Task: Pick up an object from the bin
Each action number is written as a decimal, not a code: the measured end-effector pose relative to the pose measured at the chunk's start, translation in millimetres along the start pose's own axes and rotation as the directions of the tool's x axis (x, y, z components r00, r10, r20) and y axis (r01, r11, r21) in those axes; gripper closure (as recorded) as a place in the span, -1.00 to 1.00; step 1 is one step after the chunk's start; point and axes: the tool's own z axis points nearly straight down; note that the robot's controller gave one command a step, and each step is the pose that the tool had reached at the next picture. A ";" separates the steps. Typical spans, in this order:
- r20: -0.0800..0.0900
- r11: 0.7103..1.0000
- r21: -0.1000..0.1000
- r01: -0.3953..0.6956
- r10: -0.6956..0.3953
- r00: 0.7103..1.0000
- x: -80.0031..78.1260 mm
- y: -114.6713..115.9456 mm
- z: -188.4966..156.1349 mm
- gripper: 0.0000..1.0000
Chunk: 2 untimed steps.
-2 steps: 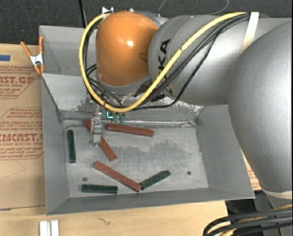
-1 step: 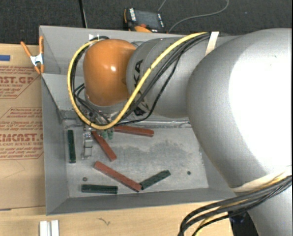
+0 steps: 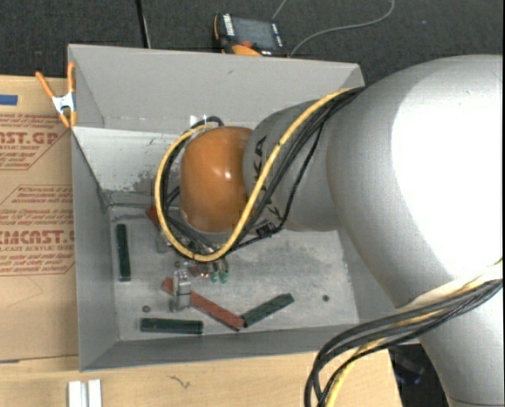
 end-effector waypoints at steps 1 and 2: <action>0.009 0.999 -0.002 0.034 -0.034 0.999 50.1 -60.8 -5.2 -1.00; 0.010 0.999 -0.004 0.038 -0.038 0.999 49.1 -57.9 -5.0 1.00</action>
Offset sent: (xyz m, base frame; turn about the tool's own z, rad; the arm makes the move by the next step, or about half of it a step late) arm -0.0430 -0.0634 0.0052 -0.0387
